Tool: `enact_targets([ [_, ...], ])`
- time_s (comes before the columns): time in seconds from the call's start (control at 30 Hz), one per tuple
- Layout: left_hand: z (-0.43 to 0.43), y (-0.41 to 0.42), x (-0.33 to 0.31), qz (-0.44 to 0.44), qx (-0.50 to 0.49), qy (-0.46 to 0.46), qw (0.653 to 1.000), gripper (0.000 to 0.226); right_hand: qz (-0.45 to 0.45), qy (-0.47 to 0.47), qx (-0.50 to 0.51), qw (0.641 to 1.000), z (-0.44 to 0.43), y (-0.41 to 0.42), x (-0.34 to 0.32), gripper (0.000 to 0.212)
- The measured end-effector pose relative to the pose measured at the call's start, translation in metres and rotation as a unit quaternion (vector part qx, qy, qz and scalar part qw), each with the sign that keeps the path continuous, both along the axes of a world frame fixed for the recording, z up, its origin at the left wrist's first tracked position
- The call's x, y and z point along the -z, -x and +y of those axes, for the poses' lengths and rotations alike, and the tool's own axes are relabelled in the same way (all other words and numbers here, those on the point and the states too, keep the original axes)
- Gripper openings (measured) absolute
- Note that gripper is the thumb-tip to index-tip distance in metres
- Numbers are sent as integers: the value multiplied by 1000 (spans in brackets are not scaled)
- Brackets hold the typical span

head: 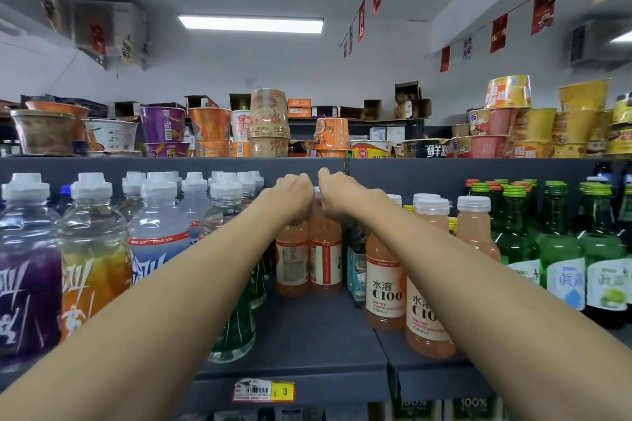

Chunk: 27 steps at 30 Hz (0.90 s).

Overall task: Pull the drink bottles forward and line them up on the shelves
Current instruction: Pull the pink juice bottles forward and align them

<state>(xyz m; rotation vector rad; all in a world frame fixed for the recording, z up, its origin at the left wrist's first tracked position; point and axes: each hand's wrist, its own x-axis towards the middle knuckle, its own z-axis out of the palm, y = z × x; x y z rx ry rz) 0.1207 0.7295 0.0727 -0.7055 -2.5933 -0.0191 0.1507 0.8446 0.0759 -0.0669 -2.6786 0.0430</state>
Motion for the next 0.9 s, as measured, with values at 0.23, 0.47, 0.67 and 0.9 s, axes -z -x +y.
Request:
enact_targets([
  [0.23,3,-2,-10,-21,11,-24,999,44,-8,-8,6,1000,7,0,-9,22],
  [0.47,-1,-9,-25,-30,17,56,998,26,-31,-93,23,995,5,-6,-17,32],
  [0.67,-7,-11,-32,-67,40,52,996,30,-89,-126,41,987,-1,-14,-21,15],
  [0.9,-3,-6,-18,-30,13,48,998,21,-76,-146,32,986,0,-12,-15,24],
])
